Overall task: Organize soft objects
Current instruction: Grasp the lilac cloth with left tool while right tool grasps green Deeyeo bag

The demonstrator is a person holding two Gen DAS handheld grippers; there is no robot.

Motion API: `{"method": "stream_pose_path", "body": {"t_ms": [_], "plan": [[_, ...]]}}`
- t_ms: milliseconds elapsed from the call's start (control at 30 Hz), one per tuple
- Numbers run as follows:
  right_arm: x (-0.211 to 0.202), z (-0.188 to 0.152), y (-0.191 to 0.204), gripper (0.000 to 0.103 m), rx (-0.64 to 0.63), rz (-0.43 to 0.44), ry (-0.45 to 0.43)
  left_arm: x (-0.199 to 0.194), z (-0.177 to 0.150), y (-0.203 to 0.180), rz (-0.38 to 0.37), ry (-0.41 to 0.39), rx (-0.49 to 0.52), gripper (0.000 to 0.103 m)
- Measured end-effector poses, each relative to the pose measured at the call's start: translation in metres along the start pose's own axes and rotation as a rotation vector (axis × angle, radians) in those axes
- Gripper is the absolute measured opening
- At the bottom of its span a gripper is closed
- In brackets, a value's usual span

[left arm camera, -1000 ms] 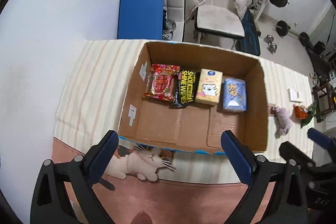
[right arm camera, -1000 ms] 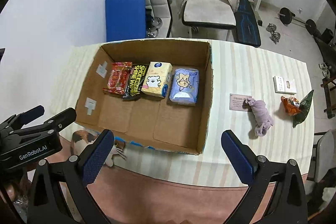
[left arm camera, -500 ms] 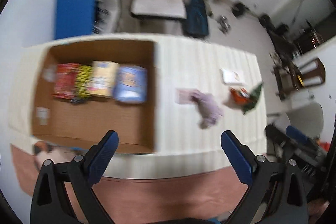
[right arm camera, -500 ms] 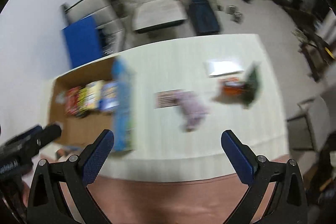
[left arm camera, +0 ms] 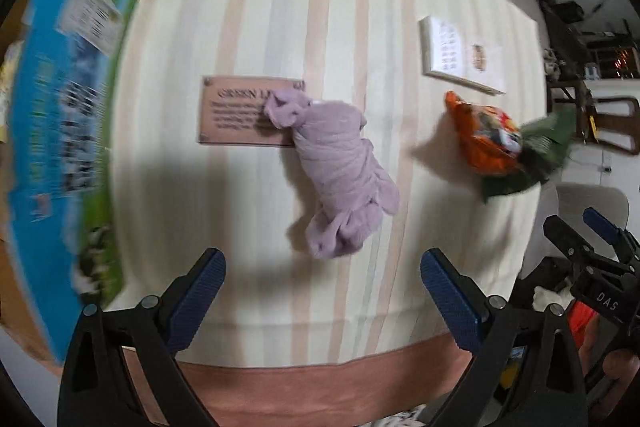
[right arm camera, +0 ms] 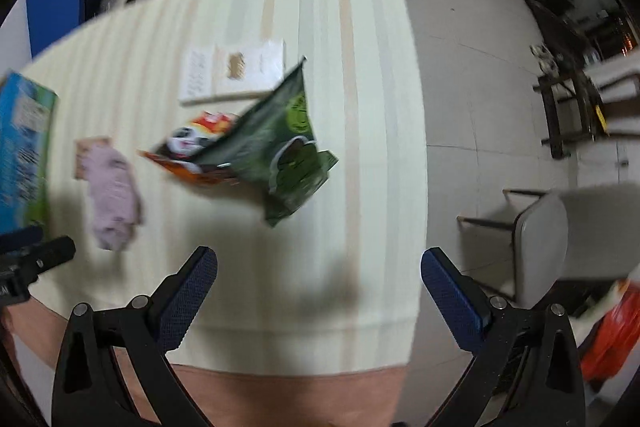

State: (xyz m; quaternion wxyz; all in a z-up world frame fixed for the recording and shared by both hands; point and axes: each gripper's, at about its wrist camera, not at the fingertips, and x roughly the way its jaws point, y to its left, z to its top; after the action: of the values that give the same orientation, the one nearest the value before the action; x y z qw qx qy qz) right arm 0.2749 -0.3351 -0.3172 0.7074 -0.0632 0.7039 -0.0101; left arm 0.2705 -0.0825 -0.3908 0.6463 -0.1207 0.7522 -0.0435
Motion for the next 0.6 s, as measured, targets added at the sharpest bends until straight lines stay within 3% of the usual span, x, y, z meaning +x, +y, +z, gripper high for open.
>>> {"method": "stream_pose_path", "body": {"t_ms": [233, 300, 333, 367, 433, 600], "plan": [[0.052, 0.036, 0.003, 0.102, -0.155, 0.089, -0.028, 0.034, 0.014, 0.002, 0.029, 0.040, -0.059, 0.100], [0.065, 0.044, 0.003, 0.093, -0.180, 0.126, -0.031, 0.038, 0.016, 0.003, 0.034, 0.039, -0.066, 0.100], [0.072, 0.048, 0.003, 0.077, -0.187, 0.147, -0.024, 0.039, 0.018, 0.003, 0.035, 0.039, -0.069, 0.100], [0.077, 0.051, 0.003, 0.061, -0.182, 0.168, -0.015, 0.041, 0.019, 0.004, 0.036, 0.038, -0.073, 0.095], [0.085, 0.055, 0.001, 0.048, -0.160, 0.199, 0.001, 0.043, 0.020, 0.004, 0.034, 0.043, -0.069, 0.084], [0.088, 0.055, 0.010, 0.039, -0.121, 0.158, 0.031, 0.041, 0.021, 0.002, 0.070, 0.036, -0.041, 0.057]]}}
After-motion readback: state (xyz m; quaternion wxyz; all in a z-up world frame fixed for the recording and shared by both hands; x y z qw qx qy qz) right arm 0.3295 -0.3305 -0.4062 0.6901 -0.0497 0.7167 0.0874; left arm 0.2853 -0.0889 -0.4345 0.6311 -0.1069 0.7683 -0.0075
